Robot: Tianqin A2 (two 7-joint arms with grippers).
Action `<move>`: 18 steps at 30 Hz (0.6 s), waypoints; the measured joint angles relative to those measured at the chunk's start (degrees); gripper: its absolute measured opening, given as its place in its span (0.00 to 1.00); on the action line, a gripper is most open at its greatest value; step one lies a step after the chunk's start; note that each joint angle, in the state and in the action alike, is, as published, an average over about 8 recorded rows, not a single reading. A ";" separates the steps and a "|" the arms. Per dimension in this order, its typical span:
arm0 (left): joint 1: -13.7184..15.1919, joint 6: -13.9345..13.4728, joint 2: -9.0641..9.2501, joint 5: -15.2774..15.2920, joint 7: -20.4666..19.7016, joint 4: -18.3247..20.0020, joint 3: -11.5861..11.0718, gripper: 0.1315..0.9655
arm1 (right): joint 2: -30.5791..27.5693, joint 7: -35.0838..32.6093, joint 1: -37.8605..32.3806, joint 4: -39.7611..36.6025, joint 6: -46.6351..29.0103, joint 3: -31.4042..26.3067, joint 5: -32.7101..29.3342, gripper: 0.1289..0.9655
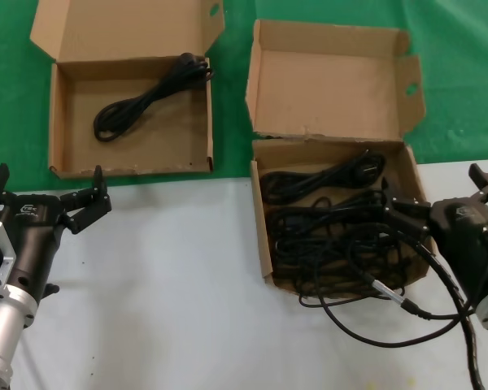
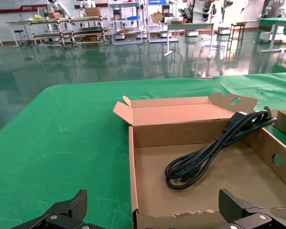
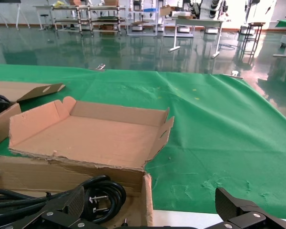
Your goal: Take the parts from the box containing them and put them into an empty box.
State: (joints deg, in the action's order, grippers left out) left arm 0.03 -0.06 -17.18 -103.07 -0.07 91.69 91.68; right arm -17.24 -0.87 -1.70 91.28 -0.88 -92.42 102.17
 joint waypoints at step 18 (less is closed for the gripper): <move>0.00 0.00 0.00 0.00 0.00 0.00 0.00 1.00 | 0.00 0.00 0.00 0.00 0.00 0.00 0.00 1.00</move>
State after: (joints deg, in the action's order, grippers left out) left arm 0.03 -0.06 -17.18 -103.07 -0.07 91.69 91.68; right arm -17.24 -0.87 -1.70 91.28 -0.88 -92.42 102.17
